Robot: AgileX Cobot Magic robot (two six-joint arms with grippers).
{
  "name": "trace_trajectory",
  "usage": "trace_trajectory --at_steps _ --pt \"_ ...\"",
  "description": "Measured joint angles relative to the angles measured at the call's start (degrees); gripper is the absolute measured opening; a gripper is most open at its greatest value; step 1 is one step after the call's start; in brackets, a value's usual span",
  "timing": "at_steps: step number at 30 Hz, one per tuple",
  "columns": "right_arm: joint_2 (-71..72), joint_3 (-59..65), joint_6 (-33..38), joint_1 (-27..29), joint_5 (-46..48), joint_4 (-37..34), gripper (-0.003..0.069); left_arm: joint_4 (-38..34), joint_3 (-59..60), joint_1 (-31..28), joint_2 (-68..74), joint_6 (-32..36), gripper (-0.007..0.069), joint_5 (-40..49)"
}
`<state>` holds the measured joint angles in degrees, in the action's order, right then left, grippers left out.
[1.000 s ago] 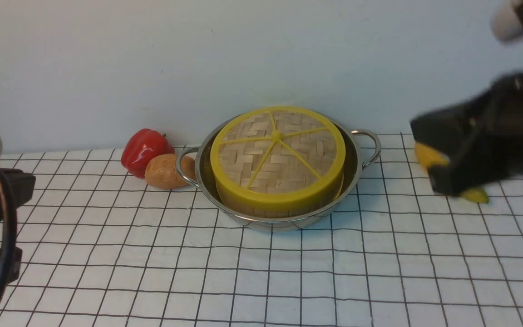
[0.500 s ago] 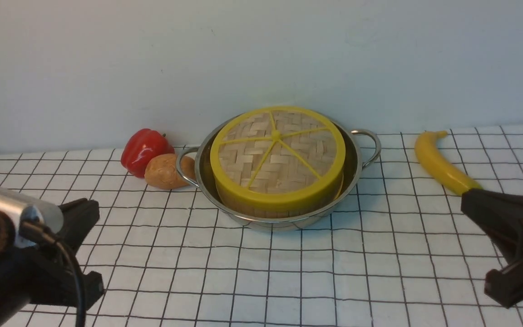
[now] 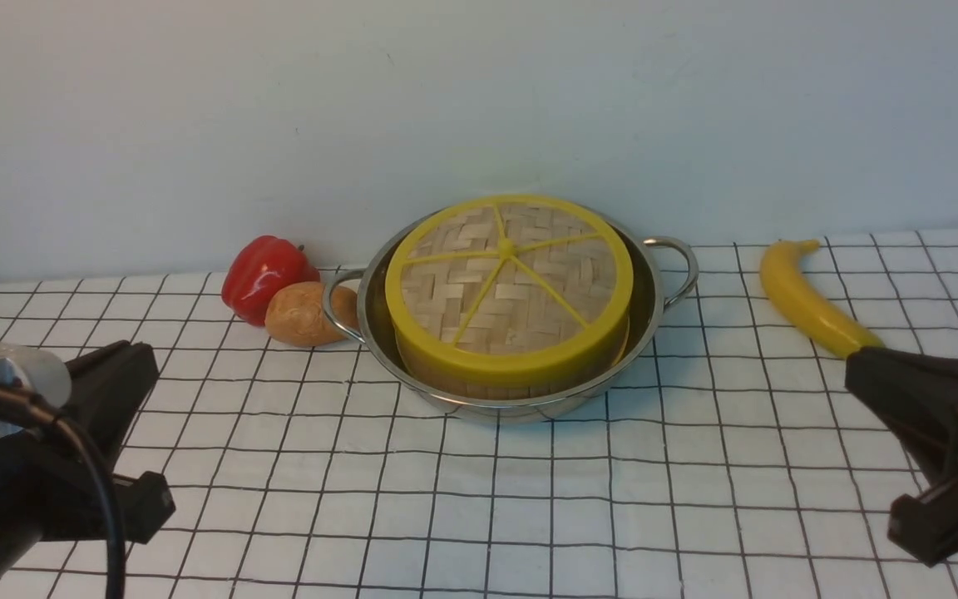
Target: Place the steamer in the pot on the white tablecloth, and put the lid on the steamer.
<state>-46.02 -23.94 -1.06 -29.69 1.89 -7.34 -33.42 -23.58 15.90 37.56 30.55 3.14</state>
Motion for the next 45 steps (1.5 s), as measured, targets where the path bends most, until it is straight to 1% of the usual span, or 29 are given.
trace_trajectory --at_steps 9,13,14,15,16,18,20,21,23,24,26,30,33,40,45 --pt "-0.22 0.0 0.0 0.0 0.0 0.06 0.0053 -0.06 0.0 0.0 0.0 0.0 0.0065 0.0" --pt "0.26 0.06 1.06 1.03 0.58 2.21 0.0067 -0.06 0.0 0.0 0.0 0.0 0.0075 0.0" --pt "2.62 0.3 1.06 4.07 1.65 3.45 0.0074 -0.06 0.0 0.0 0.0 0.0 0.0075 0.0" --pt "2.93 0.4 1.06 4.58 1.75 3.46 0.0075 -0.06 0.0 0.0 0.0 0.0 0.0075 -0.02" --pt "4.32 0.82 1.06 7.34 2.33 3.68 0.0078 -0.06 0.0 0.0 0.0 0.0 0.0075 -0.02" --pt "10.03 2.82 0.26 15.55 2.94 3.86 0.0087 -0.06 0.0 0.0 0.16 0.0 0.0083 -0.02" --pt "15.47 5.08 -0.28 21.08 3.0 4.57 0.0093 -0.06 0.0 0.0 0.35 0.0 0.0085 -0.02" --pt "17.4 6.44 -0.35 23.26 2.94 4.8 0.0097 -0.06 0.0 0.0 0.42 0.0 0.0085 -0.02" --pt "19.75 7.99 -0.41 25.11 2.94 5.03 0.0101 -0.06 0.0 0.0 0.42 0.0 0.0086 -0.02" --pt "23.64 10.82 -0.41 27.53 2.94 5.58 0.0107 -0.06 0.0 0.0 0.42 0.0 0.0093 -0.02" --pt "27.44 14.74 -0.41 29.51 3.05 6.0 0.0115 -0.06 0.0 0.0 0.42 0.0 0.0096 -0.02" --pt "33.38 21.61 -0.35 30.42 3.32 6.0 0.0125 -0.06 0.0 0.0 0.44 0.0 0.0096 -0.02" --pt "37.11 24.26 -0.97 30.42 4.82 5.77 0.0132 -0.06 0.0 0.0 0.48 0.0 0.0106 -0.02" --pt "45.08 24.39 -1.56 30.42 9.63 5.14 0.0151 -0.06 0.0 0.0 0.62 0.0 0.0118 -0.02" --pt "45.79 24.39 -1.91 30.42 10.51 3.86 0.0164 -0.06 0.0 0.0 0.62 0.0 0.0132 -0.02"
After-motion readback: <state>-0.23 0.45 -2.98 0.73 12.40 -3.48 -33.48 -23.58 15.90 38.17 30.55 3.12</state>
